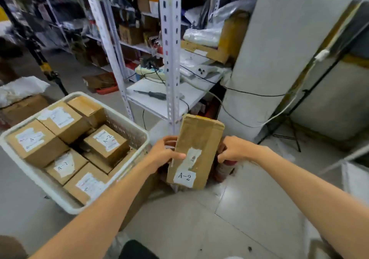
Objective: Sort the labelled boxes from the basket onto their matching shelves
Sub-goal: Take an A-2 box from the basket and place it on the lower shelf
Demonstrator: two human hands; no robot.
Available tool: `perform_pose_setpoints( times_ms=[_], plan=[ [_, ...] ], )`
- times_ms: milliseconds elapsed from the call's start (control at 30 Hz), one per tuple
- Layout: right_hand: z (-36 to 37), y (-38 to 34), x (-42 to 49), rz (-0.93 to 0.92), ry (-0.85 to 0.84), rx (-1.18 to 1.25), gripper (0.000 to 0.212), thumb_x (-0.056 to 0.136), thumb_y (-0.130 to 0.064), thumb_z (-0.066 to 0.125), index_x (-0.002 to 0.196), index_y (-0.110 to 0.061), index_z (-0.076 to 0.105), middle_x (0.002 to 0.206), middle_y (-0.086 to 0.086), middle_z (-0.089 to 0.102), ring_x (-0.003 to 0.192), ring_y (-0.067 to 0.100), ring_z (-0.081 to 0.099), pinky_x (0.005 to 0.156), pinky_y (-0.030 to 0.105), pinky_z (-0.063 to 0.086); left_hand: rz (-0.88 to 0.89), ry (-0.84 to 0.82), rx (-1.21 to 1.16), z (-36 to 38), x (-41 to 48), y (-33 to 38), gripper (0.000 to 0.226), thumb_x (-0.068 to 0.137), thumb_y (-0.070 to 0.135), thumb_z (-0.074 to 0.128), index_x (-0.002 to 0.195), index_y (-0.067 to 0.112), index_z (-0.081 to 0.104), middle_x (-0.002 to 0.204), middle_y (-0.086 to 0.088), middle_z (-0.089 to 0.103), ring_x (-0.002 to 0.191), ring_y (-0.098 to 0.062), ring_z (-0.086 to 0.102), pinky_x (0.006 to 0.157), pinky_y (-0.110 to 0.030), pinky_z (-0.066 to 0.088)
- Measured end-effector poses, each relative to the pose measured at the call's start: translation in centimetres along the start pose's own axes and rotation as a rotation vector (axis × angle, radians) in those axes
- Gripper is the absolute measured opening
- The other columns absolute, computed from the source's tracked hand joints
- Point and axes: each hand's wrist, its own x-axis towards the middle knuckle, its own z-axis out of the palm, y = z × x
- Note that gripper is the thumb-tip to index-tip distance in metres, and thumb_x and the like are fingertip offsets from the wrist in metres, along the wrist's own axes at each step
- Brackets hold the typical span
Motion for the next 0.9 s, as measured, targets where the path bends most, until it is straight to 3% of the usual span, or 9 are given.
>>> perform_pose_setpoints(
  times_ms=[100, 167, 267, 400, 500, 633, 800, 900],
  plan=[
    [-0.9, 5.5, -4.3, 0.105, 0.081, 0.050, 0.031, 0.072, -0.033, 0.067, 0.078, -0.005, 0.054, 0.077, 0.011, 0.061, 0.068, 0.025, 0.057, 0.057, 0.038, 0.045, 0.059, -0.100, 0.037, 6.1, 1.2, 2.9, 0.057, 0.069, 0.004, 0.083, 0.119, 0.016, 0.058, 0.115, -0.005, 0.062, 0.108, -0.020, 0.060, 0.081, -0.031, 0.052],
    [-1.8, 9.1, -7.4, 0.173, 0.155, 0.089, 0.038, 0.071, -0.031, 0.067, 0.093, 0.000, 0.062, 0.091, 0.017, 0.067, 0.083, 0.032, 0.063, 0.072, 0.047, 0.054, 0.099, -0.176, 0.031, 10.2, 2.0, 5.2, 0.053, 0.073, -0.001, 0.078, 0.118, 0.016, 0.057, 0.111, -0.004, 0.063, 0.105, -0.020, 0.060, 0.082, -0.031, 0.052],
    [-3.1, 14.2, -12.0, 0.280, 0.269, 0.150, 0.039, 0.076, -0.028, 0.069, 0.109, -0.009, 0.063, 0.104, 0.008, 0.066, 0.094, 0.024, 0.062, 0.086, 0.043, 0.053, 0.168, -0.295, 0.054, 16.5, 3.6, 8.9, 0.052, 0.074, -0.009, 0.073, 0.120, 0.009, 0.055, 0.110, -0.007, 0.064, 0.104, -0.023, 0.061, 0.079, -0.028, 0.053],
    [-3.8, 20.2, -18.6, 0.476, 0.413, 0.265, 0.039, 0.078, -0.026, 0.070, 0.115, -0.017, 0.059, 0.106, 0.000, 0.062, 0.097, 0.018, 0.059, 0.083, 0.031, 0.050, 0.224, -0.489, 0.078, 26.9, 4.8, 13.9, 0.052, 0.080, -0.009, 0.066, 0.128, 0.007, 0.051, 0.107, -0.007, 0.066, 0.090, -0.017, 0.064, 0.059, -0.019, 0.054],
    [-3.3, 23.8, -24.2, 0.624, 0.527, 0.331, 0.042, 0.079, -0.028, 0.070, 0.117, -0.018, 0.058, 0.109, -0.001, 0.060, 0.103, 0.018, 0.058, 0.092, 0.035, 0.050, 0.262, -0.677, 0.090, 35.2, 4.7, 17.1, 0.057, 0.078, -0.008, 0.068, 0.130, 0.008, 0.050, 0.105, -0.005, 0.067, 0.093, -0.017, 0.065, 0.065, -0.026, 0.054],
    [-2.6, 27.2, -31.7, 0.844, 0.586, 0.429, 0.046, 0.081, -0.023, 0.067, 0.125, -0.016, 0.055, 0.118, 0.003, 0.059, 0.106, 0.021, 0.058, 0.091, 0.034, 0.050, 0.325, -0.938, 0.103, 45.6, 3.0, 21.0, 0.060, 0.072, -0.012, 0.071, 0.126, 0.007, 0.052, 0.110, -0.009, 0.067, 0.103, -0.026, 0.064, 0.078, -0.036, 0.056],
    [-1.3, 28.6, -39.1, 1.129, 0.678, 0.540, 0.044, 0.078, -0.022, 0.067, 0.121, -0.021, 0.055, 0.122, 0.003, 0.057, 0.105, 0.018, 0.057, 0.086, 0.031, 0.050, 0.355, -1.300, 0.130, 55.4, -1.8, 25.7, 0.052, 0.075, -0.016, 0.065, 0.121, 0.007, 0.055, 0.110, -0.009, 0.066, 0.089, -0.019, 0.064, 0.054, -0.019, 0.052],
    [-0.9, 28.0, -41.9, 1.278, 0.718, 0.574, 0.047, 0.079, -0.026, 0.067, 0.124, -0.022, 0.054, 0.125, 0.002, 0.057, 0.106, 0.019, 0.057, 0.088, 0.031, 0.050, 0.382, -1.444, 0.156, 59.8, -4.9, 27.7, 0.052, 0.077, -0.014, 0.066, 0.121, 0.010, 0.055, 0.110, -0.006, 0.065, 0.096, -0.022, 0.064, 0.061, -0.022, 0.053]
  ],
)
